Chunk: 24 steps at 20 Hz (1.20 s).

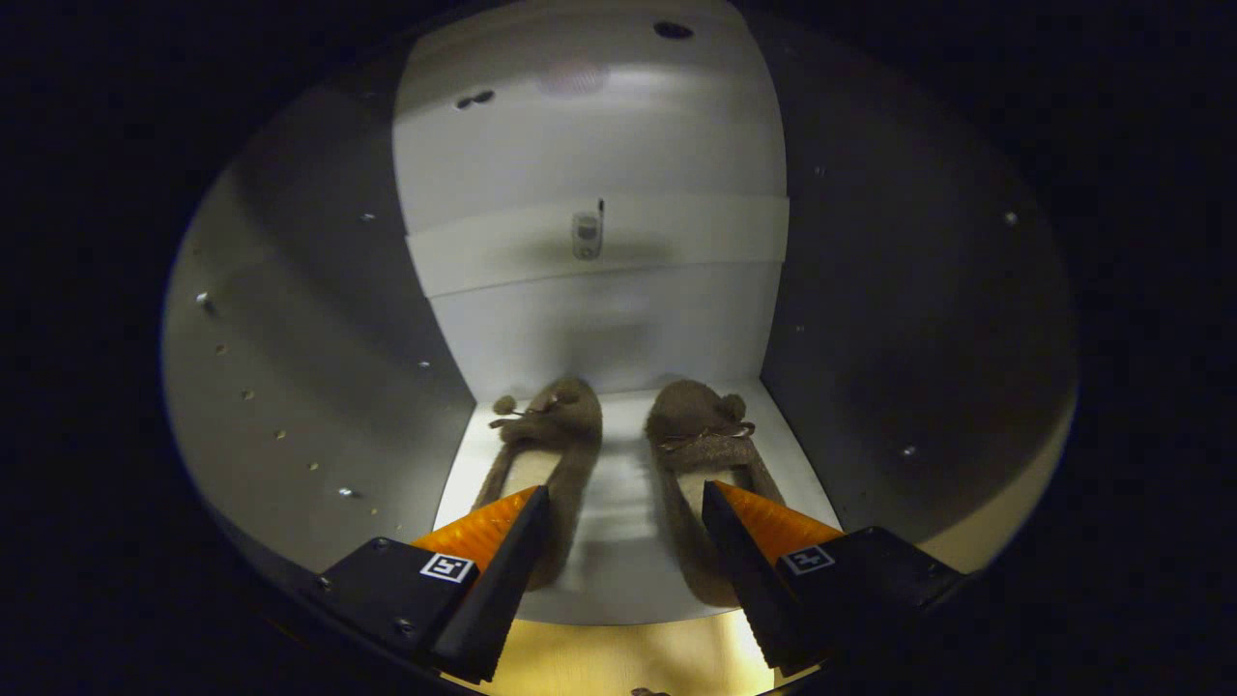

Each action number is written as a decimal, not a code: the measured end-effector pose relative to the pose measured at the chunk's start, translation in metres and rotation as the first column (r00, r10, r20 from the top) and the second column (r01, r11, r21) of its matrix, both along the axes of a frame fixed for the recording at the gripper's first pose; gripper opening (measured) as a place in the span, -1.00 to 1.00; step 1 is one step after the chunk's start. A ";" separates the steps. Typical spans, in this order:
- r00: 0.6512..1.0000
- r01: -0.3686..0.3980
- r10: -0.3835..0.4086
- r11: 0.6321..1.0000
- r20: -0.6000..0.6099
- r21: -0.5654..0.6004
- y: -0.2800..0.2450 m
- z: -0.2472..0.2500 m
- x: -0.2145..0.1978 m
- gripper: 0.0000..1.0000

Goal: Open the shoe cabinet door, grab the shoes and put them into the shoe cabinet, then close the shoe cabinet door.

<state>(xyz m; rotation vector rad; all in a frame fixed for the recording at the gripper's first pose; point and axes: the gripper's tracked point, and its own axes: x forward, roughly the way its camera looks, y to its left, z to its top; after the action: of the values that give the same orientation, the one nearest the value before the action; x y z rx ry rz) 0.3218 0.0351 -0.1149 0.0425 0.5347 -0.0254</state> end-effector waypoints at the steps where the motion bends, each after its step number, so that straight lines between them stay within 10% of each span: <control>1: 1.000 -0.006 0.006 1.000 0.031 0.000 0.006 0.011 -0.014 0.97; 13: 0.950 -0.079 0.053 0.994 0.309 0.072 0.015 0.078 -0.245 0.97; 24: 0.910 0.095 -0.139 0.987 0.391 0.129 -0.080 0.105 -0.414 0.96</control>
<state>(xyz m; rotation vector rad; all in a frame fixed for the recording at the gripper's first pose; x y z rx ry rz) -0.0922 -0.0445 -0.0101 0.1816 0.1215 -0.1030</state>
